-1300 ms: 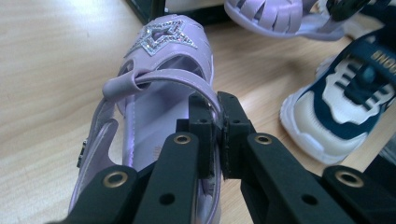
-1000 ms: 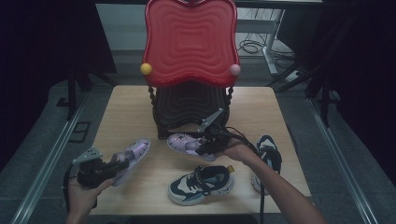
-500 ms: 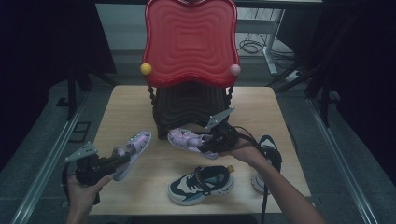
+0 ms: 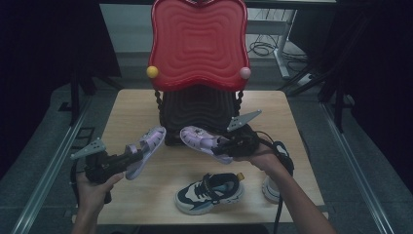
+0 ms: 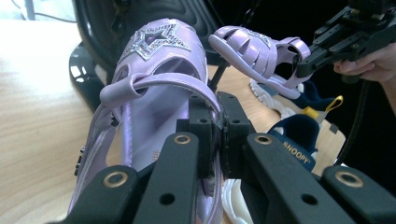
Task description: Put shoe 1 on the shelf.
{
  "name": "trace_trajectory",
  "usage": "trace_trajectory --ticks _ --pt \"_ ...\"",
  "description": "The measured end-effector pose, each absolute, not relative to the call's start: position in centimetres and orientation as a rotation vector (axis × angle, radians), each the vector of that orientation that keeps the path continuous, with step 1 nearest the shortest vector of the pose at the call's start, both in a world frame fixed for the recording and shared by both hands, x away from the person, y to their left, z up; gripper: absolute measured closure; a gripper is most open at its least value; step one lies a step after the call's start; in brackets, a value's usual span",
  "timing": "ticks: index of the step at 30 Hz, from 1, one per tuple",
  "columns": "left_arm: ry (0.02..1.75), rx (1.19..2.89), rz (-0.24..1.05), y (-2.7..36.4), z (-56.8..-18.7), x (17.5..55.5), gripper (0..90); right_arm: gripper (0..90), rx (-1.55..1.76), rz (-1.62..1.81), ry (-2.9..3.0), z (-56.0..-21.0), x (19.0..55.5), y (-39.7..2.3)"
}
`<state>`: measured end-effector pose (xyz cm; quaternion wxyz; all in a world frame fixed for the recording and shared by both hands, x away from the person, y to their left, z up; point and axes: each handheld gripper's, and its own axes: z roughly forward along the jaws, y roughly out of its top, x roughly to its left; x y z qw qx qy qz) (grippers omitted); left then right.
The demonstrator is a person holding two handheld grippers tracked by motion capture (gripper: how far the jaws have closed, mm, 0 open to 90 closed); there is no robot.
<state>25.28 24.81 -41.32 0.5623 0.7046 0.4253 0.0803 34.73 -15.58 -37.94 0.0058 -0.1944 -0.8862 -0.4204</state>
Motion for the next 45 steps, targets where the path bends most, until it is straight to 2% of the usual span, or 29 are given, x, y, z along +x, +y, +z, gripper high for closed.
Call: trace_trajectory --ticks 26,45 --pt "0.941 1.611 0.227 22.1 -40.2 24.7 85.9 85.5 -0.63 -1.555 -2.701 -37.8 31.7 -17.9" --pt "0.912 1.595 0.285 19.9 -39.5 26.7 85.9 85.4 -0.798 -1.738 -2.666 -38.2 31.1 -19.2"
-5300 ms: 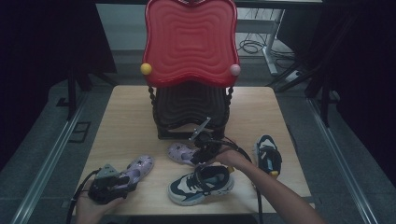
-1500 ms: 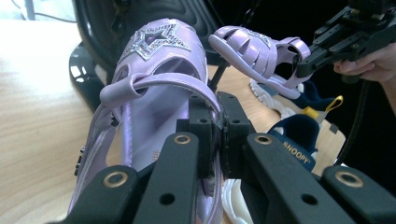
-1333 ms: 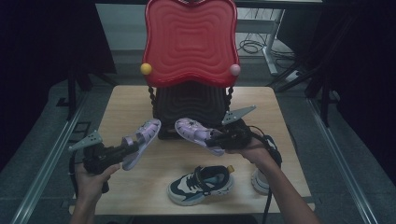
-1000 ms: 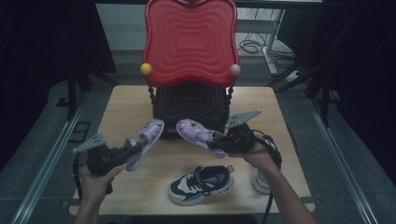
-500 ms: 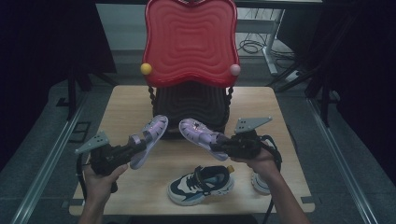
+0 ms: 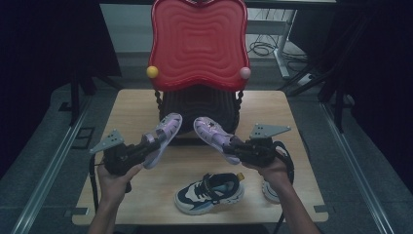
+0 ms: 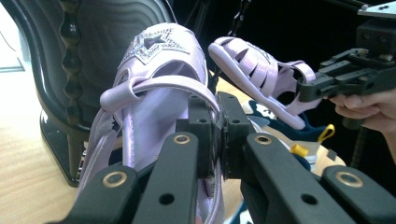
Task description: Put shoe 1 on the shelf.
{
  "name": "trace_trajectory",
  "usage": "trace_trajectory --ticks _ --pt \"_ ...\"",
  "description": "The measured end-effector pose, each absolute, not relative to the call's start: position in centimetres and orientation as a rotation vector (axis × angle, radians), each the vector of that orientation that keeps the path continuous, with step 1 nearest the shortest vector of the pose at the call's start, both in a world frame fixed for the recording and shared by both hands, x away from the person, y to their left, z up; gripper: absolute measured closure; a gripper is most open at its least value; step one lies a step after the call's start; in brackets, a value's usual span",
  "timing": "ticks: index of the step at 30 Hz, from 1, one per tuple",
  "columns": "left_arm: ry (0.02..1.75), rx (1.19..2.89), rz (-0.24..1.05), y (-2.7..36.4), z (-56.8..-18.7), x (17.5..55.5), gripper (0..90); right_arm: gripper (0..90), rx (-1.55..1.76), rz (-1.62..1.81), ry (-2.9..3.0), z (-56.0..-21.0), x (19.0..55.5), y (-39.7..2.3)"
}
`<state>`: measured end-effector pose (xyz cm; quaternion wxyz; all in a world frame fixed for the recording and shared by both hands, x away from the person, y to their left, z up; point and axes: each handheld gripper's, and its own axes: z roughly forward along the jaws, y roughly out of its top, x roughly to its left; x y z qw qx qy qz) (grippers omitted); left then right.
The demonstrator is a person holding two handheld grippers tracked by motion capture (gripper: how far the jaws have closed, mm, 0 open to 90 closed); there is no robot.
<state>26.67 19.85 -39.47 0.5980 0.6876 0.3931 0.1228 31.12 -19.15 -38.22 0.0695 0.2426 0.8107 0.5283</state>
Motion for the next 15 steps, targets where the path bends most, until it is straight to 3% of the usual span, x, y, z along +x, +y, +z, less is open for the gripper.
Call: trace_trajectory --ticks 15 --pt "0.92 1.581 0.343 18.1 -39.4 28.7 85.8 85.4 0.818 1.608 2.303 -38.4 31.7 -18.9"
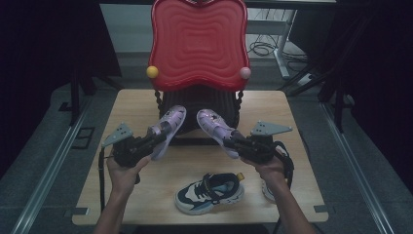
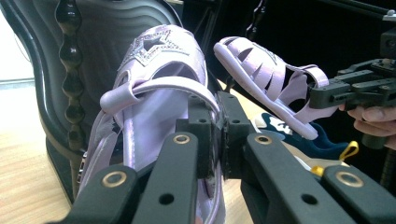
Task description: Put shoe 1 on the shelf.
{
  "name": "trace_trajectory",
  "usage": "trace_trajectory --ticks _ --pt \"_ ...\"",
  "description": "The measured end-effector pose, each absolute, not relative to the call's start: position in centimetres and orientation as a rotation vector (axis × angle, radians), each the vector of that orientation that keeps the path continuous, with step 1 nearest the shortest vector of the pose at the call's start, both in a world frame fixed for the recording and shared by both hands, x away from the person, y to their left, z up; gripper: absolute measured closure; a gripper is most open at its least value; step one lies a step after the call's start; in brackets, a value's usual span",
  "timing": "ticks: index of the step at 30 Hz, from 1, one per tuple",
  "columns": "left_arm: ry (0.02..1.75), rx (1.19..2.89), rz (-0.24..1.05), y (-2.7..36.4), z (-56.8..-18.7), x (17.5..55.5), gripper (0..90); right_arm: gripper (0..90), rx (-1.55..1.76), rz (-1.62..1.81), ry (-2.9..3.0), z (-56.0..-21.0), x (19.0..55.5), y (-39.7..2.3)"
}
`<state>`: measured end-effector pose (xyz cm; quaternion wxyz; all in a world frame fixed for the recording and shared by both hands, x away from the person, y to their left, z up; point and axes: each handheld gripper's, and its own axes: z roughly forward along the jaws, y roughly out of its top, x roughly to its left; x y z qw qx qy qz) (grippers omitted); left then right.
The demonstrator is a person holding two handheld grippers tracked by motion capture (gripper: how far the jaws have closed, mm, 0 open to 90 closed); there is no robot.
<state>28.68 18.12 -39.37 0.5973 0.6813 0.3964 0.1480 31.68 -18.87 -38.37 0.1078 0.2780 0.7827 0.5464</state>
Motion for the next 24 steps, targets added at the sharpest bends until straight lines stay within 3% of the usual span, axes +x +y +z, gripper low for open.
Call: trace_trajectory --ticks 24 --pt "0.956 1.577 0.438 15.3 -40.0 32.0 85.6 85.4 0.997 1.554 2.093 -39.8 34.4 -16.4"
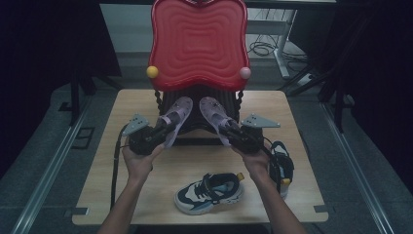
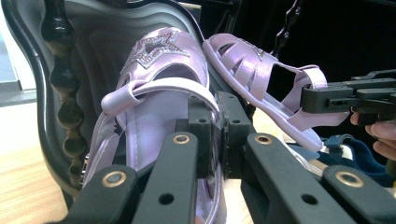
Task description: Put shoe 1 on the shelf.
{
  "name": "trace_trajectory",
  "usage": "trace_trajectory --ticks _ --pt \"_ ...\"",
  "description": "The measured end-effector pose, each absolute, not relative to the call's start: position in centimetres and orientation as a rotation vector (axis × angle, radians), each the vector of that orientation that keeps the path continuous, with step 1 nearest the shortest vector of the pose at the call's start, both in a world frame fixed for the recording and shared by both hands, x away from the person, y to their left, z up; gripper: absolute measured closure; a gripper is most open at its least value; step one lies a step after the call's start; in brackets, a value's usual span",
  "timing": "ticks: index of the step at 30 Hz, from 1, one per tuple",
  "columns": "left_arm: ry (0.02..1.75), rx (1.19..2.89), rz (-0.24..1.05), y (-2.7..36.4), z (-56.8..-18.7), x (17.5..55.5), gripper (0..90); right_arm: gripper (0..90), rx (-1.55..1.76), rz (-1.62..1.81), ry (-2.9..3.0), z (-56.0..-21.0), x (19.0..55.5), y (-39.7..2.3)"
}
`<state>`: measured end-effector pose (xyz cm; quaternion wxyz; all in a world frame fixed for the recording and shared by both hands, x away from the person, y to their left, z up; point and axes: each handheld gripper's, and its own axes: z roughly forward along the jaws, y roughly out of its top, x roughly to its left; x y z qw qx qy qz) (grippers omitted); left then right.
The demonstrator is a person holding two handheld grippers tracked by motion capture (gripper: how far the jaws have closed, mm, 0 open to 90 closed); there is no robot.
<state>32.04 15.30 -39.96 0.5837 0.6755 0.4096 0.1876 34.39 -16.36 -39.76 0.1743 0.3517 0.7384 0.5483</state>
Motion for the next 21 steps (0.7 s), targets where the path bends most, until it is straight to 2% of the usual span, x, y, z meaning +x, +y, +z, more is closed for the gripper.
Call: trace_trajectory --ticks 21 --pt "0.966 1.593 0.606 12.1 -40.8 35.7 85.4 85.4 1.071 1.5 1.966 -40.6 37.0 -14.3"
